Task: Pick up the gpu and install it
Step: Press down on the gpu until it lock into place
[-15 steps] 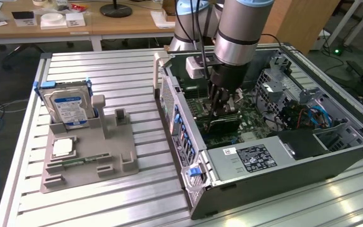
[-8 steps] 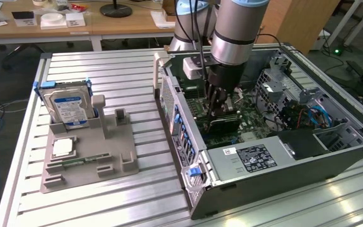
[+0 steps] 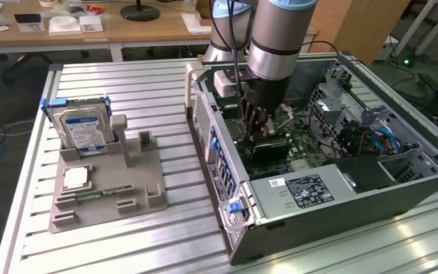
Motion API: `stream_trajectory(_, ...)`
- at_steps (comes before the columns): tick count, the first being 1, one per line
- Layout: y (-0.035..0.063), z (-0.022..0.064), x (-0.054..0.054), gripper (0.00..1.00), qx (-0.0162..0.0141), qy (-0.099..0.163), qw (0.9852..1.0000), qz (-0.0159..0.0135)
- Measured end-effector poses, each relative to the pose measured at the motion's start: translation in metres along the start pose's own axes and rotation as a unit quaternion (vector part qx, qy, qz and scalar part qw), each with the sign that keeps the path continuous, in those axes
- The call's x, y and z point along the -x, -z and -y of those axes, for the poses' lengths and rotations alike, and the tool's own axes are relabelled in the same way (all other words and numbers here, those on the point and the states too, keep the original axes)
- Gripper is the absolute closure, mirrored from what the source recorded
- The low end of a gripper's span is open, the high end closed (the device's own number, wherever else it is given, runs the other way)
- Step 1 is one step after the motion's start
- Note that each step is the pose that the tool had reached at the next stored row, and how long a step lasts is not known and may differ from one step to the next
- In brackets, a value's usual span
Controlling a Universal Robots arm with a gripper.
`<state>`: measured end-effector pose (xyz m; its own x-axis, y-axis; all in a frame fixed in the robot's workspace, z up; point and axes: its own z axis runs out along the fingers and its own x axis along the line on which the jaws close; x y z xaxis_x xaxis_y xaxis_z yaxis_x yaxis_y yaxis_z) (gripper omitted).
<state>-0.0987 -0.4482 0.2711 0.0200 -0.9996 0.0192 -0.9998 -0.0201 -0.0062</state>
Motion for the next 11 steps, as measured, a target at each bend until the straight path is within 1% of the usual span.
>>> stream_trajectory(6,-0.0022,-0.0024,0.0004,0.89,-0.0001,0.000,1.0000,0.0001)
stream_trajectory(9,-0.0053,-0.0035,0.0005,0.89,0.0000,0.000,1.0000,0.0001)
stream_trajectory(11,-0.0079,-0.0042,0.0005,0.89,0.0005,0.000,1.0000,-0.0006)
